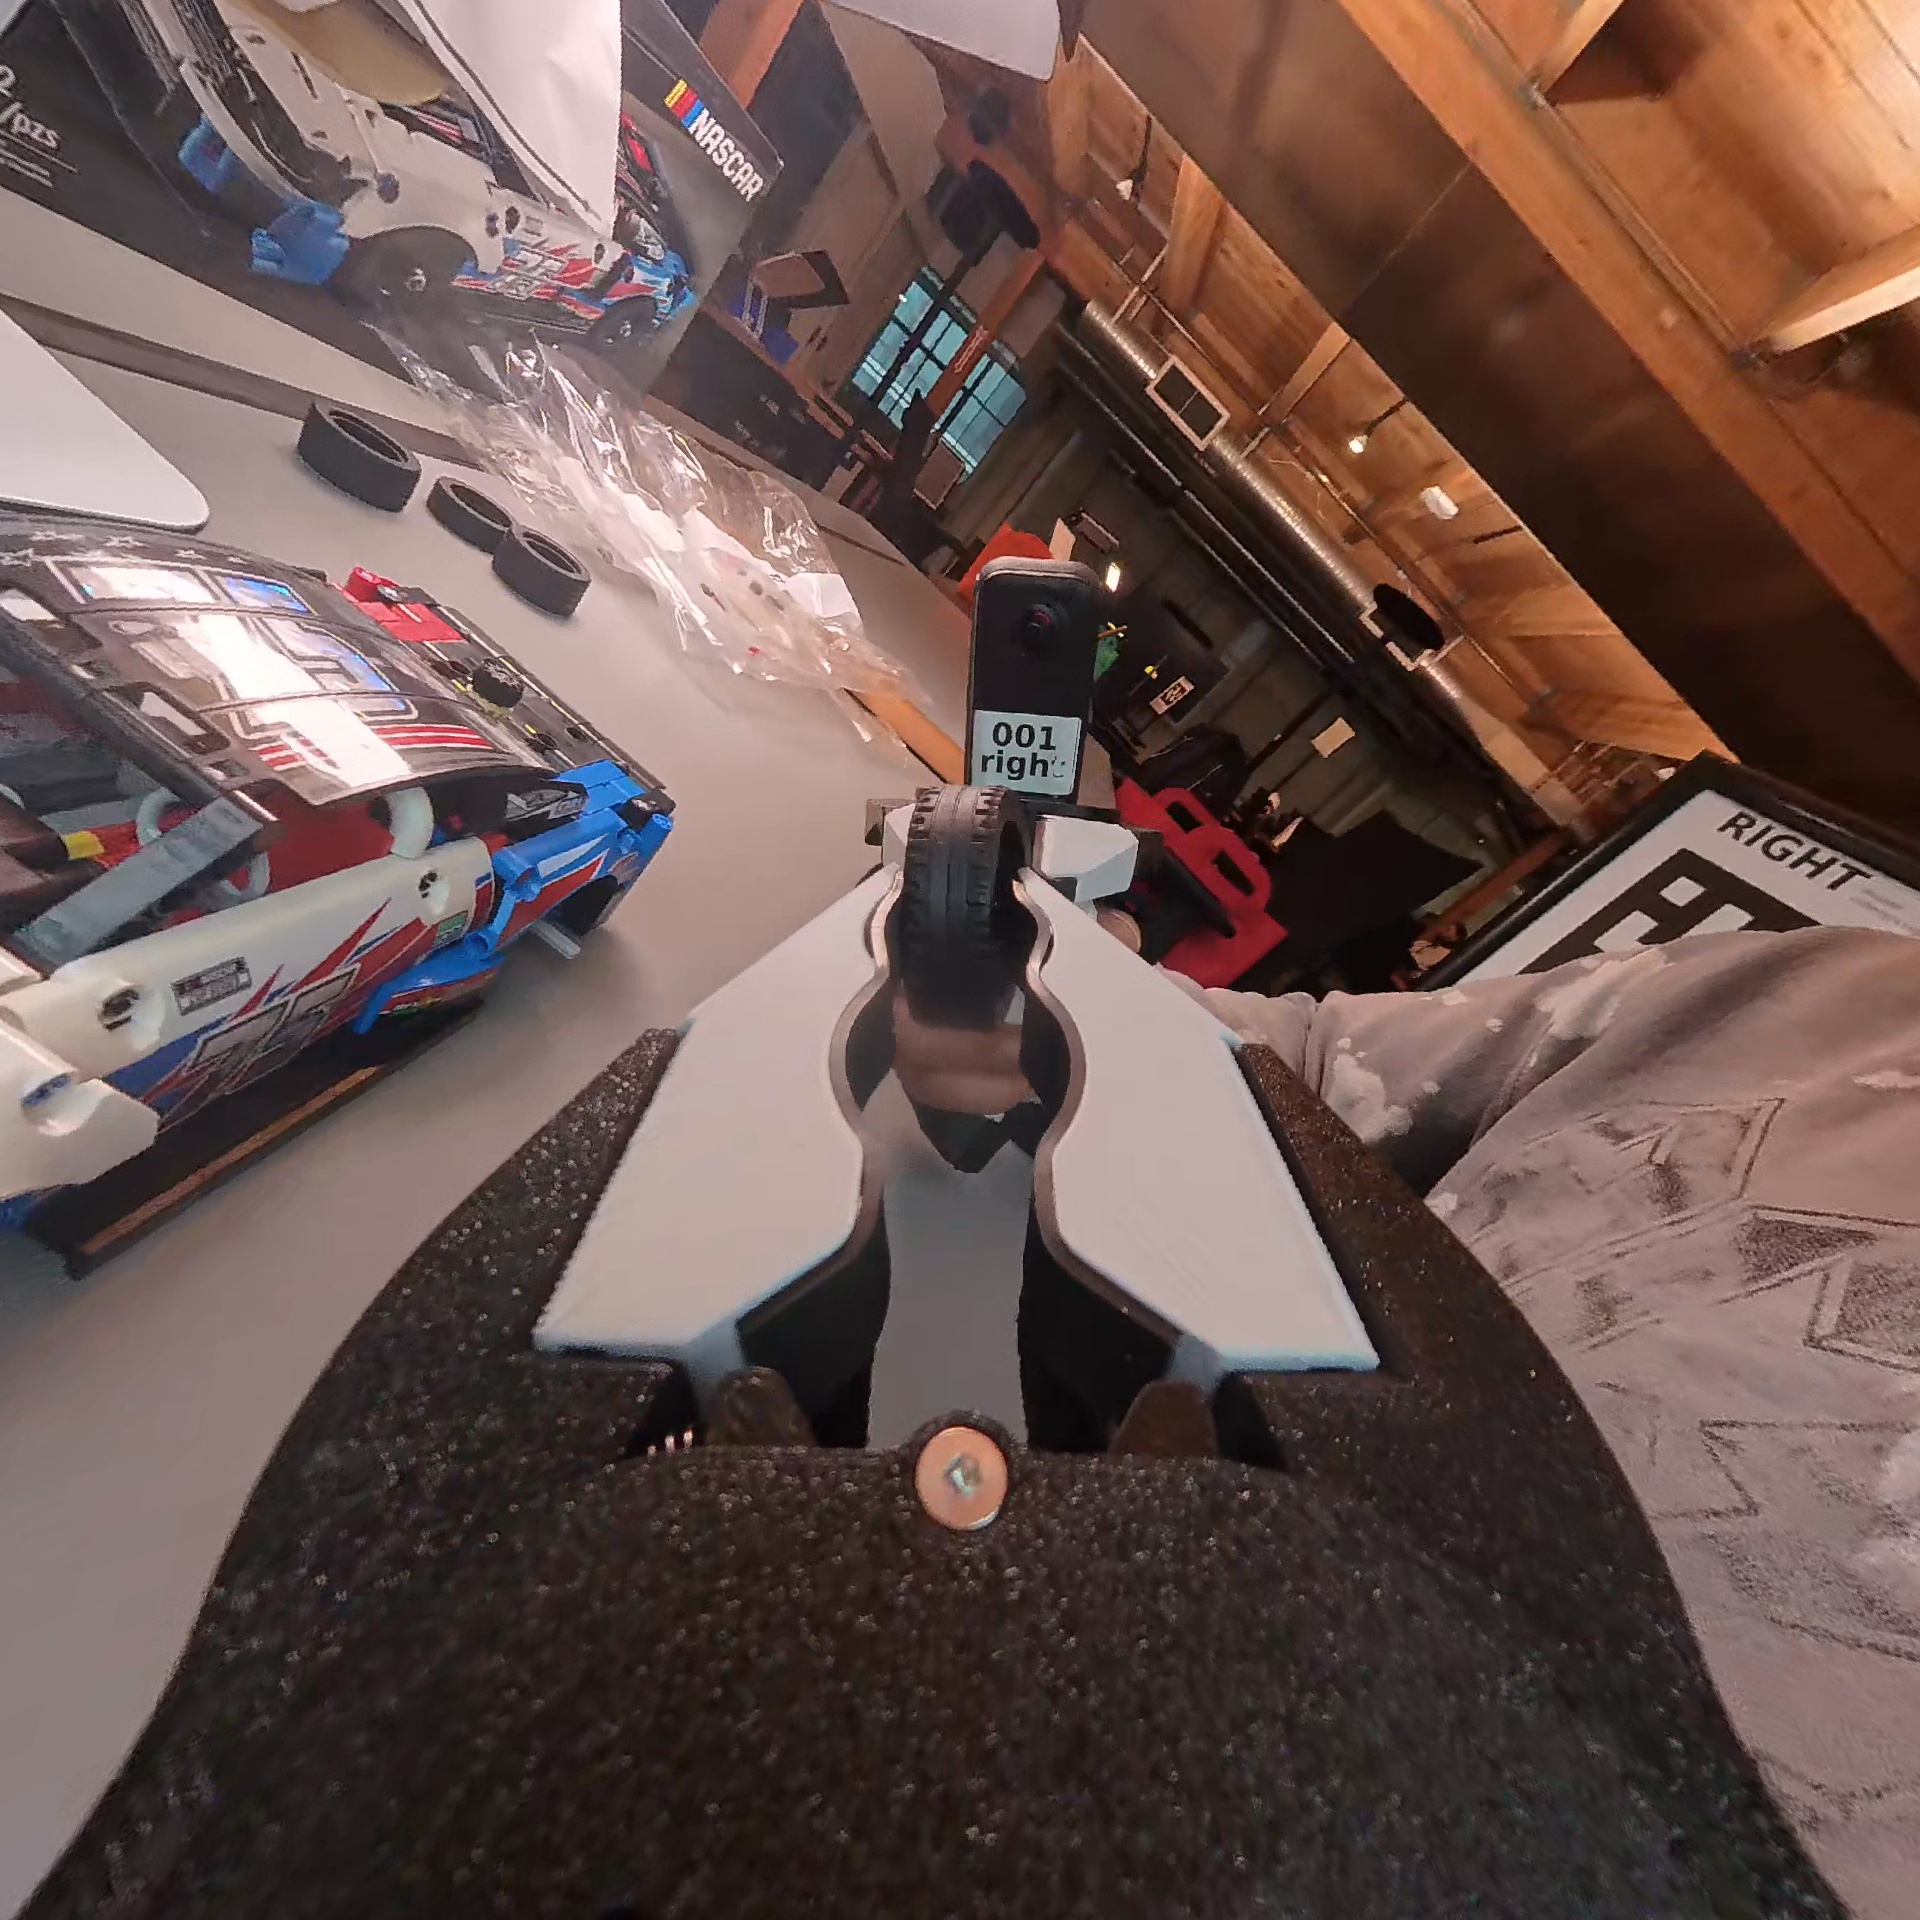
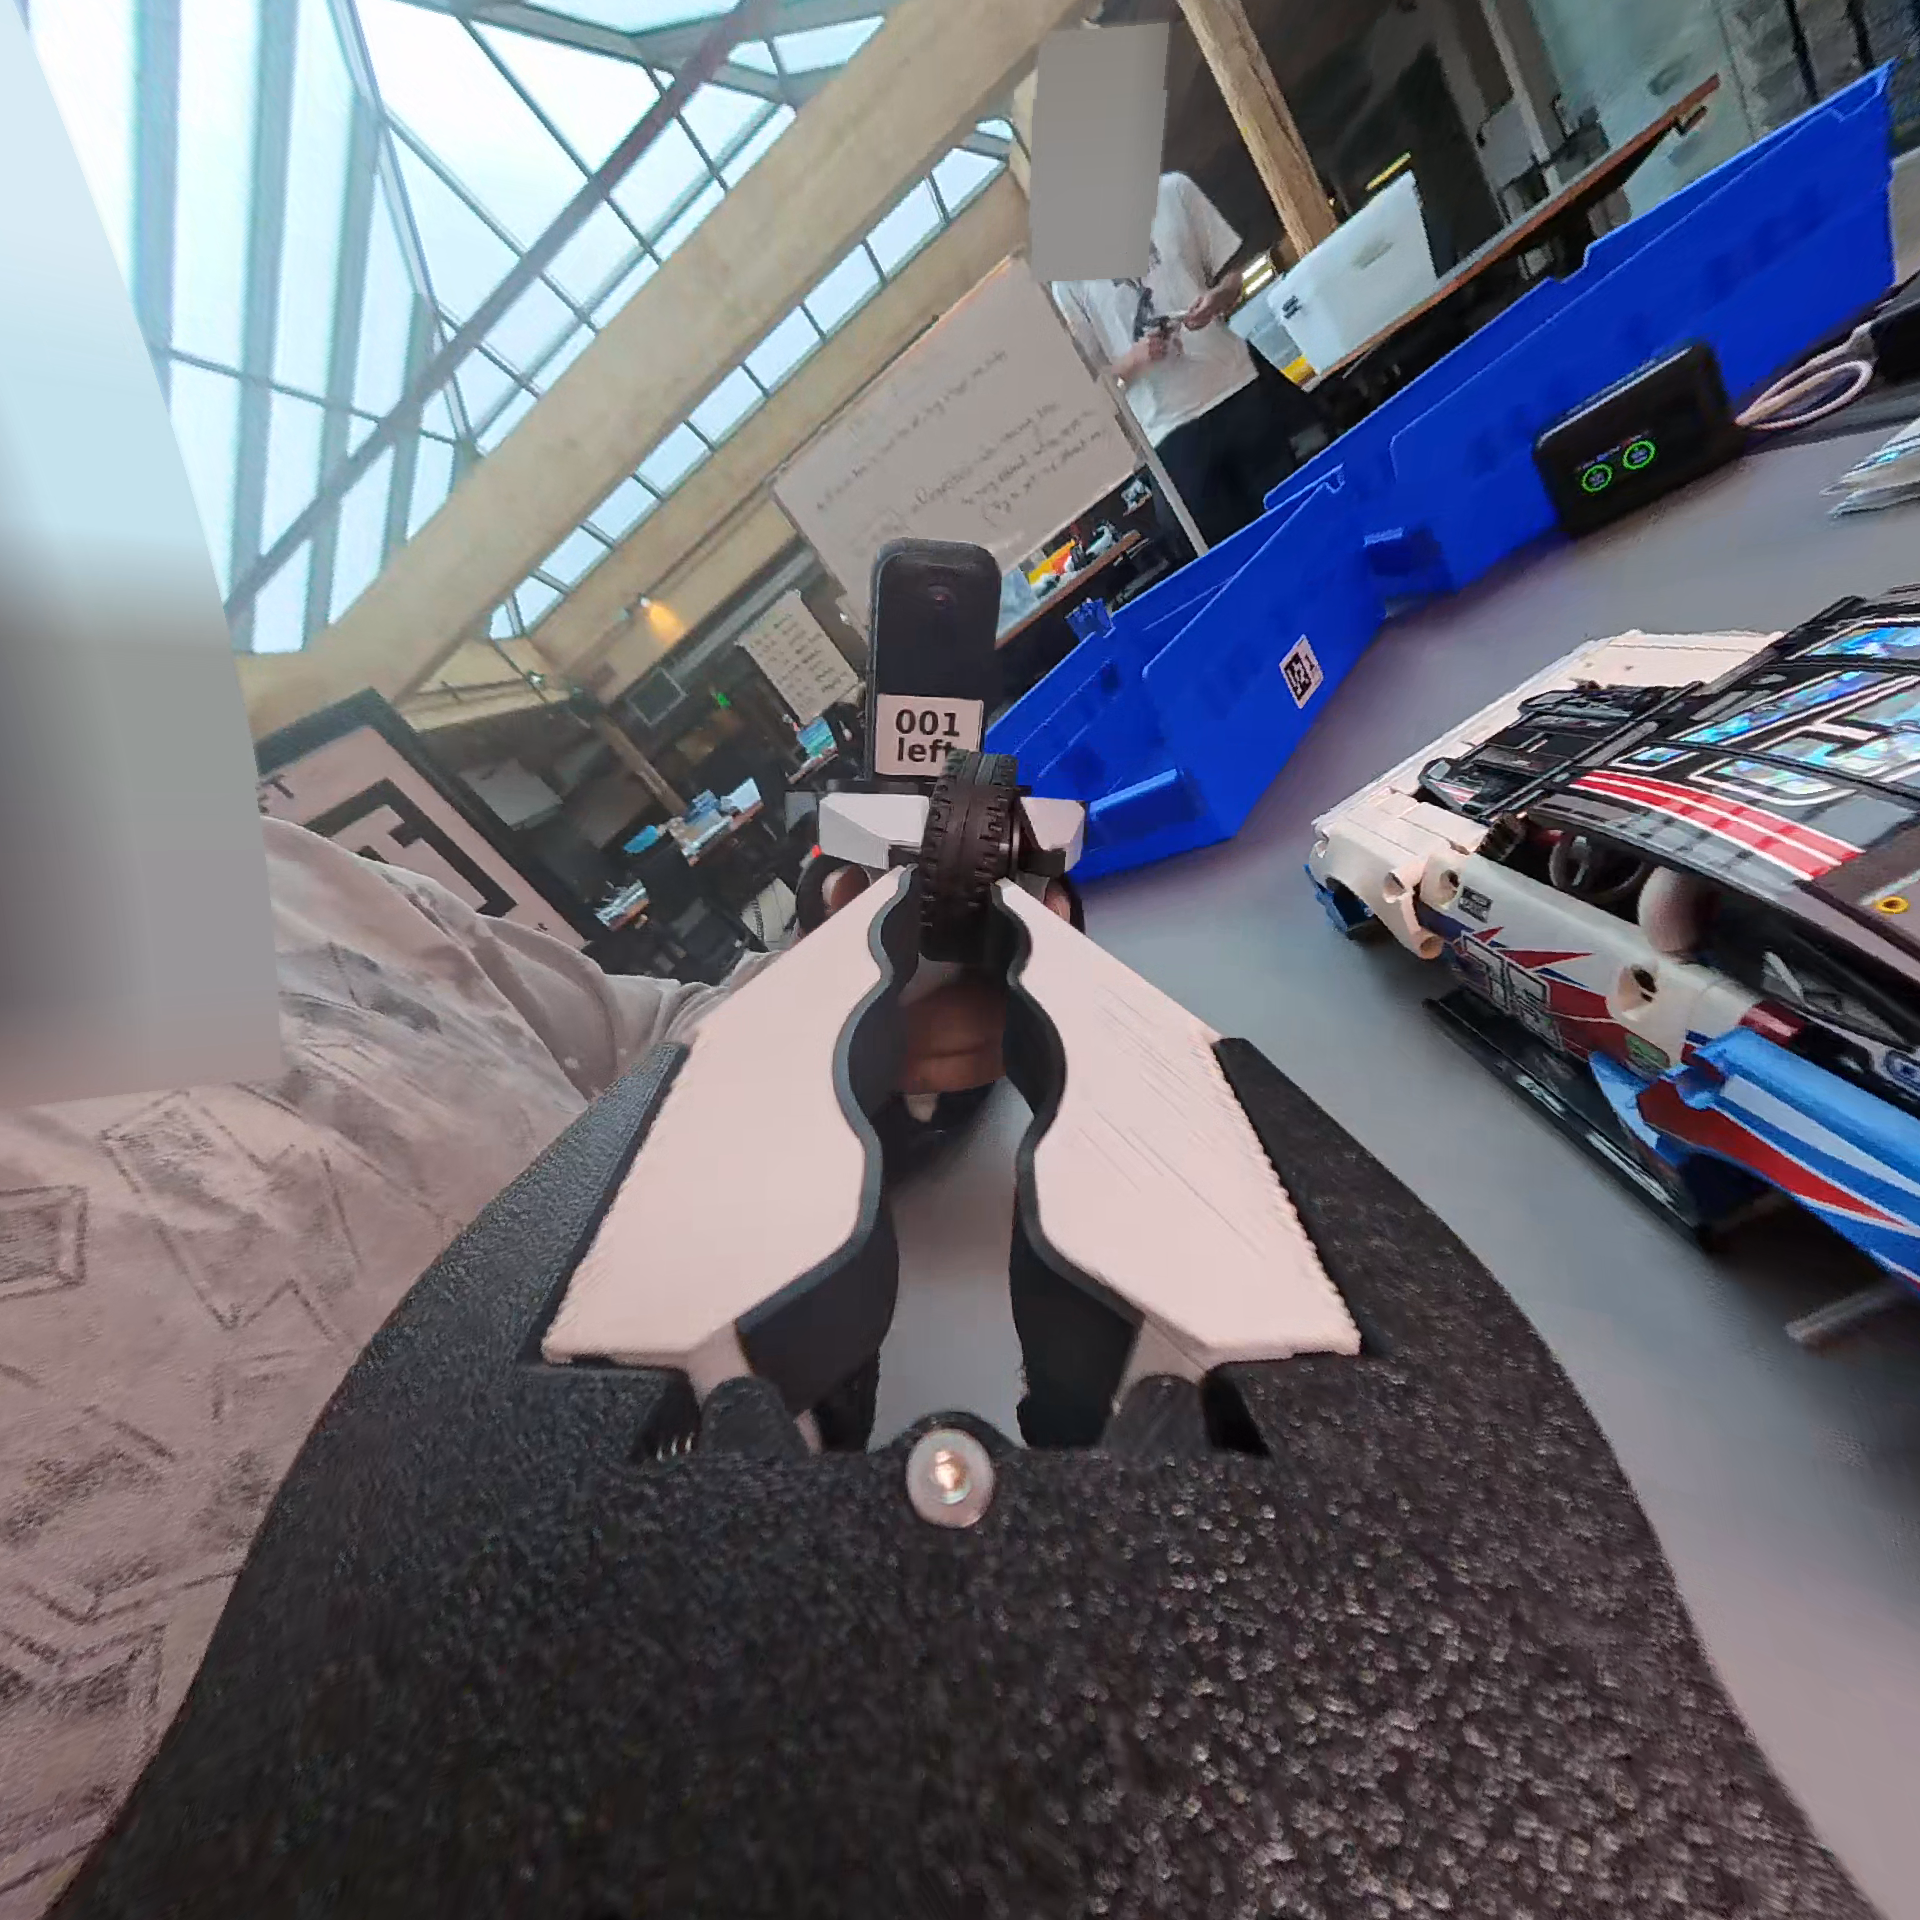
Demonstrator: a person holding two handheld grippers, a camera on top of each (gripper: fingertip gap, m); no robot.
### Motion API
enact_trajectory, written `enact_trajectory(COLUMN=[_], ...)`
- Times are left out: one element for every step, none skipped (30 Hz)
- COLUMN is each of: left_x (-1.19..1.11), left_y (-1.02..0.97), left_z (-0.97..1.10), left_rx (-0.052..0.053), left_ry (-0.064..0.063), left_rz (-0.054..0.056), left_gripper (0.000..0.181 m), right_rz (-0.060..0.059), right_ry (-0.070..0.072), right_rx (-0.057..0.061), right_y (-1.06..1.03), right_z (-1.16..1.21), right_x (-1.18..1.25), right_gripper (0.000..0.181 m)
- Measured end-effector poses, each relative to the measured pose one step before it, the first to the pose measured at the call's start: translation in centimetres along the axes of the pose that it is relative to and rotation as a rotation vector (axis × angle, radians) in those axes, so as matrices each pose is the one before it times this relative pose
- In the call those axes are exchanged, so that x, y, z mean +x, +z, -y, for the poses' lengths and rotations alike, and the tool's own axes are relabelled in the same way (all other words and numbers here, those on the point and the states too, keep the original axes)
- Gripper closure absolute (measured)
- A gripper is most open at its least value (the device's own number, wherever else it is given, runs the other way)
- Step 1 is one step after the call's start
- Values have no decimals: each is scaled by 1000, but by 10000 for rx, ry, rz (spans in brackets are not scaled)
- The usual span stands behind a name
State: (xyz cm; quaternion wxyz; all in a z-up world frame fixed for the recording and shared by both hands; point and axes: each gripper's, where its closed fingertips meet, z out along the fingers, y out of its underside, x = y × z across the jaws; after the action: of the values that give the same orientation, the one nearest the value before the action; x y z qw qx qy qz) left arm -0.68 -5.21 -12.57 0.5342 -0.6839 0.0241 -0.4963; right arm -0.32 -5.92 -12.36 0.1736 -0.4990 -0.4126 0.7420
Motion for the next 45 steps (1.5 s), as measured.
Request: enact_trajectory(left_x=[-43,-31,64,121,51,-18,53,65,67,57,79,-14,17,122,13,-113,27,56,-13,-3,-32,-20,-82,-56,-51,-94,-119,-48,-33,-38,-108,-90,-14,-8,8,-12,-16,76,72,42,55,65,51,10,33], left_y=[12,8,-15,-20,-52,-54,-56,-31,-19,-29,-31,-24,-34,-26,4,30,12,-1,25,63,60,59,61,74,53,34,13,9,18,36,57,66,21,-33,-25,-19,2,-9,-2,9,15,35,21,38,13], left_z=[3,-15,-10,57,58,25,33,37,60,81,64,-14,34,61,26,-86,-17,10,28,23,-13,-19,-43,-5,28,-8,-8,33,8,-27,-114,-108,-114,-159,-127,-80,-69,-54,-121,-127,-77,-36,-46,-89,-74], left_rx=[-62,-73,-48,-2,8,1,12,0,-8,6,26,-8,29,43,22,-26,15,13,1,19,-3,-18,-34,-10,1,-15,-10,8,-14,-12,-43,-27,-20,-34,-26,-2,13,19,-17,6,14,7,-1,-14,-7], left_ry=[199,231,188,166,191,167,169,270,350,276,161,157,178,99,92,112,10,61,272,152,78,98,190,153,148,155,186,101,42,28,3,-89,-113,40,-39,-129,-58,-34,-99,-179,-104,-82,-69,-153,-92], left_rz=[118,133,85,71,104,119,78,135,150,109,54,77,86,11,71,107,3,31,165,133,87,85,139,140,128,146,147,97,46,52,39,4,-3,31,-23,-110,-56,-76,-92,-107,-97,-83,-103,-80,-75], left_gripper=[165,165,164,164,164,164,164,164,164,164,163,164,163,163,163,163,163,163,163,163,163,163,163,163,163,163,163,164,163,163,163,163,164,163,163,163,163,163,163,164,163,163,163,164,163], right_rz=[102,-23,-42,-15,-79,-159,-193,-124,-155,-139,-127,-146,-206,-87,6,-157,-97,-31,-118,-123,-57,-108,-101,-110,-35,-125,-155,-124,-65,-83,-126,-66,-12,74,-24,72,46,28,164,2,75,86,76,47,-22], right_ry=[51,-79,-196,-224,-267,-388,-482,-403,-416,-358,-300,-377,-431,-335,-104,-212,-166,-126,-198,-168,-19,-111,-140,-39,61,-156,-258,-154,-139,-128,-219,3,-44,100,-152,144,99,-70,243,-74,153,99,87,31,-74], right_rx=[92,24,23,19,-3,-46,-76,-61,-39,-9,4,-52,-95,-8,-4,-65,-61,26,-39,-3,18,-4,-21,16,73,-31,-82,-35,-19,-53,-68,-77,2,-64,-72,3,-46,-7,-23,-36,-2,6,17,-49,-30], right_y=[-62,-20,-24,10,50,59,64,29,8,30,34,13,33,16,-13,21,-3,-26,-13,-21,-53,-29,-41,-20,-20,10,51,45,2,-11,-4,26,-5,28,20,28,6,-35,-49,-34,-20,-61,-62,-24,-17], right_z=[71,-20,19,60,54,-1,-5,64,54,46,79,22,-14,120,82,-115,-92,109,-12,14,5,-37,-61,-63,14,-35,-61,1,13,-24,-77,-160,-98,-186,-147,-53,-60,-42,-47,-147,-24,-11,12,-70,-91], right_x=[-89,22,-55,-160,-88,-22,-30,-109,-53,-72,-80,-34,48,-110,-85,149,42,-83,33,80,66,69,69,132,72,115,77,66,24,34,53,87,18,-27,-78,-73,-14,-45,-100,-49,-82,-39,-71,-2,-15], right_gripper=[171,171,172,172,172,172,172,172,171,172,172,172,173,172,173,173,173,173,173,173,173,173,173,173,173,173,173,173,173,173,173,173,173,174,174,173,174,174,174,175,175,175,174,174,175])
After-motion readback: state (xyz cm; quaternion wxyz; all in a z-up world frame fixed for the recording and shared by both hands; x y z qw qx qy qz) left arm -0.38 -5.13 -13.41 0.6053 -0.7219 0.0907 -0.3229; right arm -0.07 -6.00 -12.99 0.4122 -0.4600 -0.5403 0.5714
